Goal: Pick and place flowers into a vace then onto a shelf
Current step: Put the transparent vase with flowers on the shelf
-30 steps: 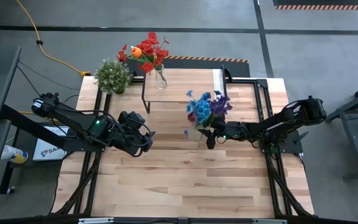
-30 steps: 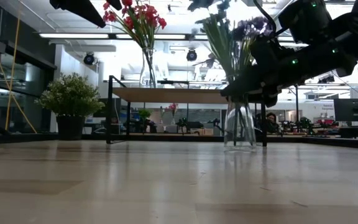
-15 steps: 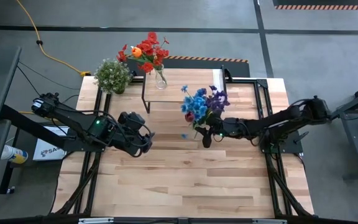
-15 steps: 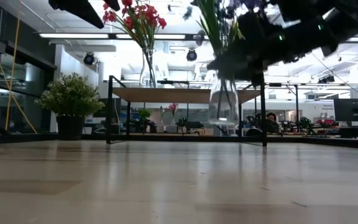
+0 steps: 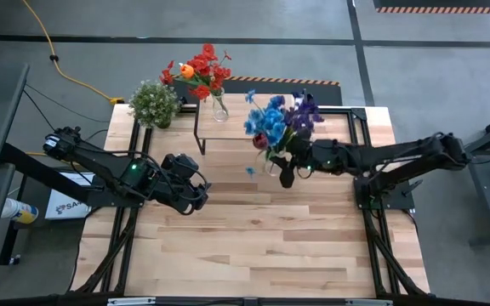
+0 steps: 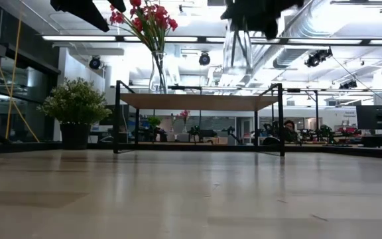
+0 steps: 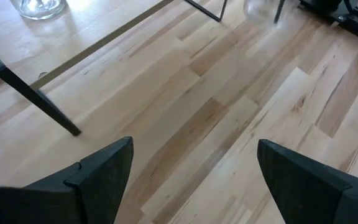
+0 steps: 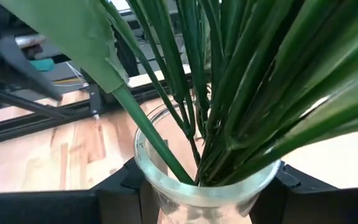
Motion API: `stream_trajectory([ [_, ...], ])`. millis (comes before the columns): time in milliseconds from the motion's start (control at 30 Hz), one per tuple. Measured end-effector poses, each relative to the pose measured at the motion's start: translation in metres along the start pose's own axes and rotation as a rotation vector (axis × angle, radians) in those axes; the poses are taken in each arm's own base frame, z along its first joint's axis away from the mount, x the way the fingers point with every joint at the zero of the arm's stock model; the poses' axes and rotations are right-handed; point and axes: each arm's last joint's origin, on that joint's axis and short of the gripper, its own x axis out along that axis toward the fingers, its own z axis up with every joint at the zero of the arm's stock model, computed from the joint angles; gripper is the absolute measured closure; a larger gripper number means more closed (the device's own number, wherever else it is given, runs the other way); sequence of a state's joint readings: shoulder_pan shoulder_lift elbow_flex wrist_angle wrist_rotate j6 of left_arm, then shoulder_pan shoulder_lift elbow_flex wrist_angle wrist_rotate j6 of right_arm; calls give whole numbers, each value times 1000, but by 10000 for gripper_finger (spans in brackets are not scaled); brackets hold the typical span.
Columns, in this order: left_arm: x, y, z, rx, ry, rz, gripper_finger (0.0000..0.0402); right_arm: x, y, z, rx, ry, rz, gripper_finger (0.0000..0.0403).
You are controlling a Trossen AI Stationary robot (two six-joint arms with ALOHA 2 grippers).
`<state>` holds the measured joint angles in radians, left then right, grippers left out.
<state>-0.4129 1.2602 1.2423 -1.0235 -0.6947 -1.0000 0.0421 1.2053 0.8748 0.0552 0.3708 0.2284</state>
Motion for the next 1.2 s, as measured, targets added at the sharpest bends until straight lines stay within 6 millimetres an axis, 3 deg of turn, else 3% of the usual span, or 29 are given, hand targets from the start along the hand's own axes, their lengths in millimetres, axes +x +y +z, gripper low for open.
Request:
stream_trajectory([
  [267,0,0,0,-3,3,-5,25,-10,-11,58,-102,-24,-66,238],
  [467,0,0,0,-3,3,-5,25,-16,-29,88,-104,-61,-132,238],
  [700,0,-1,0,-7,1,-9,25,-16,-55,102,-75,-82,-182,238],
  [1200,0,-1,0,-7,-2,-8,25,-15,-112,111,-52,-100,-273,238],
])
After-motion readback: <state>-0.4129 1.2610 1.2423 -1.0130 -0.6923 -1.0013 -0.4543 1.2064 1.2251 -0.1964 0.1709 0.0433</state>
